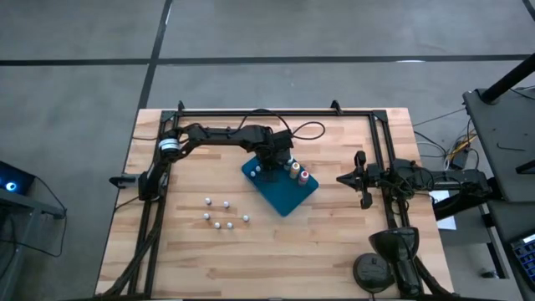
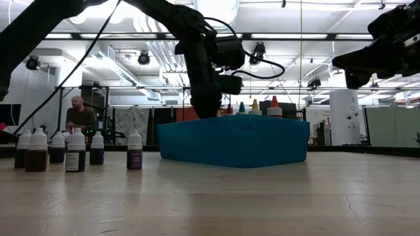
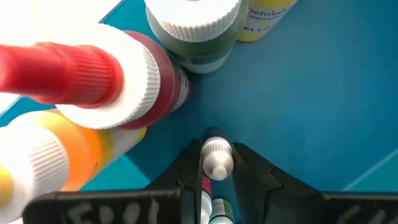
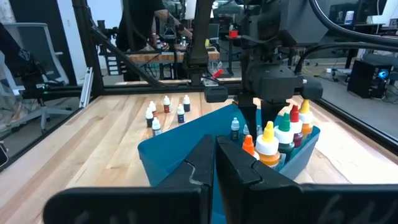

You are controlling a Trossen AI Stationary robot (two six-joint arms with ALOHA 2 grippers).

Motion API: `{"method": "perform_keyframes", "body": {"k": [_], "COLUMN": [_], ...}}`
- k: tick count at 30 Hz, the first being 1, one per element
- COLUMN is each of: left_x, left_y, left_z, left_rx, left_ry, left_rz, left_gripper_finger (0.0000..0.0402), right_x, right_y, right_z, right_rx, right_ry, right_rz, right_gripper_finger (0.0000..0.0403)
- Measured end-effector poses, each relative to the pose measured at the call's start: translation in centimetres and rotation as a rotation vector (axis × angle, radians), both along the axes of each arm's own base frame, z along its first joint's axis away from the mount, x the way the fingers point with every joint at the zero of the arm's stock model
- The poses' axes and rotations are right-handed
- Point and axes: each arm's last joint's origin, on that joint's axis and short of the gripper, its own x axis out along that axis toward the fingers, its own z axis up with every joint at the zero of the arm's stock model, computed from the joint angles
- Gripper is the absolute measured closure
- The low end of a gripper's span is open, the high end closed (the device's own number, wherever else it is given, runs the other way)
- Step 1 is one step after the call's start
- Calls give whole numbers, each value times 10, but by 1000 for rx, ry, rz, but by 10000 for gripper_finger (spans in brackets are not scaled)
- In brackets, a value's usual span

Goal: Pick & Place food coloring
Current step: Put the blue food coloring bottle into the blue bin

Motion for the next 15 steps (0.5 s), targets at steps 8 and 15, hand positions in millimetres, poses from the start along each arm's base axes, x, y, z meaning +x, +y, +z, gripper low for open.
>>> {"method": "perform_keyframes", "body": {"k": [8, 15], "left_x": [0, 0], "left_y": [0, 0], "left_z": [0, 0], "left_rx": [-1, -5], "left_ry": [1, 0], "left_rz": [1, 13], "left_gripper_finger": [360, 359], "right_x": [0, 0], "right_y": [0, 0], "right_z": [0, 0], "right_rx": [-1, -2], "right_ry": [0, 0], "right_rz": [0, 0], "right_gripper_finger": [394, 394]}}
